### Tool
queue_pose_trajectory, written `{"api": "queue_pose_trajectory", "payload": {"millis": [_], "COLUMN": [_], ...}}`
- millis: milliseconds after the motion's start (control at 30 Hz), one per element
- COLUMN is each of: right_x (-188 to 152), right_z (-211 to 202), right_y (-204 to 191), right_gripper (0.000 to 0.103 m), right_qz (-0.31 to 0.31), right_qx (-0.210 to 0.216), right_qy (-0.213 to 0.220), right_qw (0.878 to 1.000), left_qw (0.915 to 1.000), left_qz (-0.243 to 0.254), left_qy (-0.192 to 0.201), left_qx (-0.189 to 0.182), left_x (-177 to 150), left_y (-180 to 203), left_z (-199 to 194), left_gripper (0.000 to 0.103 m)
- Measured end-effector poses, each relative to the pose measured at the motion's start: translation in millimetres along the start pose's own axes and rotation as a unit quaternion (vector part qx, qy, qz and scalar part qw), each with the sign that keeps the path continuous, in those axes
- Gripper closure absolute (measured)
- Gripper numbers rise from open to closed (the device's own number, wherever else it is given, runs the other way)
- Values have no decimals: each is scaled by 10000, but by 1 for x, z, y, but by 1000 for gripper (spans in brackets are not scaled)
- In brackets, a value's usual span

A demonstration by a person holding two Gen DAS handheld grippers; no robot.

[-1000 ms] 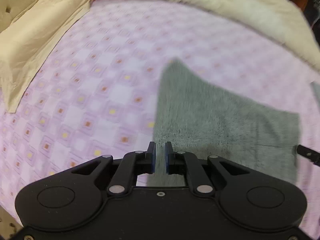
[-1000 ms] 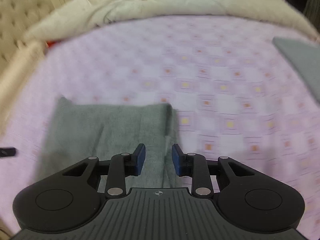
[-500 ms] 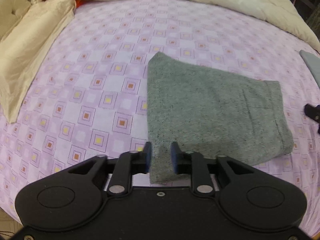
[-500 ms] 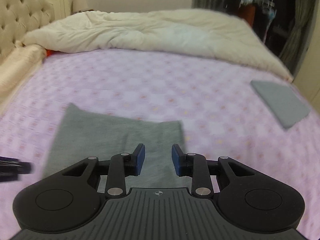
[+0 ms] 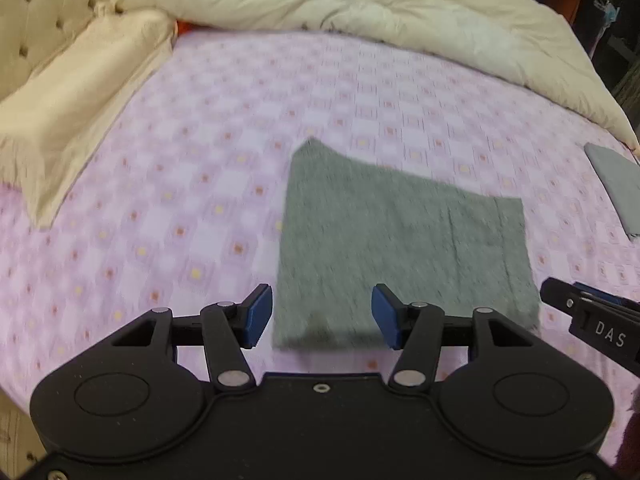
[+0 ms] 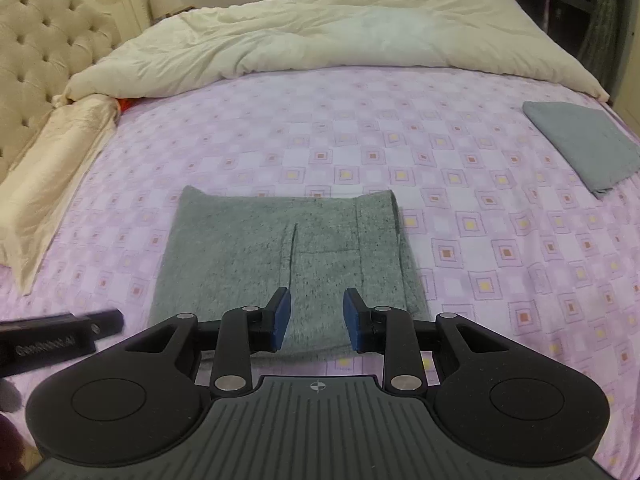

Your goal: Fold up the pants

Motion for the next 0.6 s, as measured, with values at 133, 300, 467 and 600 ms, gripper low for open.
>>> {"api": "queue_pose_trajectory", "payload": {"millis": [133, 300, 467, 600], "right_x": [-4, -9, -15, -18], "right_z": [-18, -35, -52, -62], "right_y": [5, 9, 12, 15], "right_gripper": [74, 74, 74, 74], "right_qz": [-64, -163, -310, -342], "right_qx": [94, 225, 365, 429], "right_qy": [86, 128, 276, 389], "right_qw": [9999, 9995, 9985, 9977], "left_qw": [9998, 9996, 9997, 9995], "left_qz": [-93, -27, -35, -63], "left_qy": [-129, -146, -94, -20], "left_qx": [99, 221, 235, 312], "left_x": [-12, -26, -35, -41], "left_y": [13, 31, 40, 45], "left_z": [-13, -31, -44, -53], "left_gripper": [42, 42, 42, 42]}}
Point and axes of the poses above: each gripper's, at about its wrist camera, not at the fingertips, and z roughly the way its jaws point, y to its right, x to its top, the point moved 1 cm from there along z, roughly the way its jaws point, and after that the axes turned 6 degrees about -y, right-handed, at the moved point
